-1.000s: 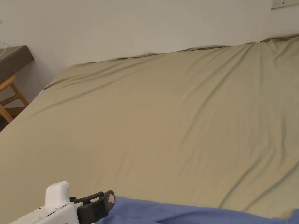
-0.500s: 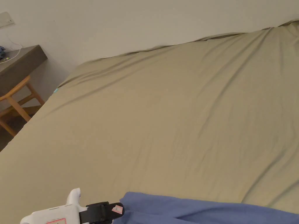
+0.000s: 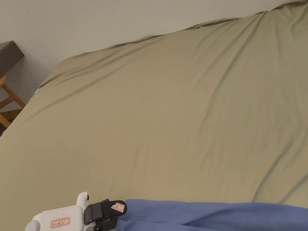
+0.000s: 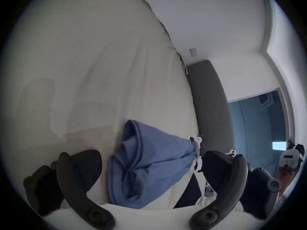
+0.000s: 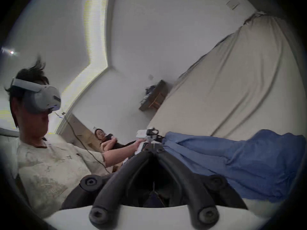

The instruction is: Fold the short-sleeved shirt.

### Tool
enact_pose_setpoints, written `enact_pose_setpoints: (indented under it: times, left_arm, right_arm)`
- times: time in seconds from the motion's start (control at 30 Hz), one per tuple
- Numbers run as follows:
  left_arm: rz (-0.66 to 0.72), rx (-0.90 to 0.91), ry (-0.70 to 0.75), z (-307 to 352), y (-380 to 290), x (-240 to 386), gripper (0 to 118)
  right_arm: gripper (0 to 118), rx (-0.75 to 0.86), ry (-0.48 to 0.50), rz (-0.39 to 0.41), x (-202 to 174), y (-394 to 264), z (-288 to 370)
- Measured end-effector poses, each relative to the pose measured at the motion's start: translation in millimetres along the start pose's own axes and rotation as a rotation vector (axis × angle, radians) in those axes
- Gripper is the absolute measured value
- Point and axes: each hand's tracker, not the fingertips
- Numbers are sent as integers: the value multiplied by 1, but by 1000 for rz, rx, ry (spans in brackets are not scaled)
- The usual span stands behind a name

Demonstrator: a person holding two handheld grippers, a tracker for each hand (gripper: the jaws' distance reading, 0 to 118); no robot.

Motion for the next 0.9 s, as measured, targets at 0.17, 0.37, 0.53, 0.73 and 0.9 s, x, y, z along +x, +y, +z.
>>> enact_pose_setpoints:
  times: [0.17, 0.37, 0.53, 0.73, 0.9]
  left_arm:
    - [-76, 13, -46, -11, -5, -2, 118]
    - [-113, -116, 212, -47, -38, -7, 9]
    - [27, 77, 86, -27, -50, 9, 9]
    - [28, 191, 192, 23, -41, 60, 9]
    - [1, 247, 389, 77, -19, 91, 9]
  right_arm:
    - [2, -2, 28, 4, 2, 2, -19]
    - [2, -12, -10, 7, -4, 8, -39]
    - [2, -4, -49, 5, -13, 13, -43]
    - [2, -17, -163, 58, -30, 20, -42]
    - [2, -90, -446, 150, -48, 31, -42]
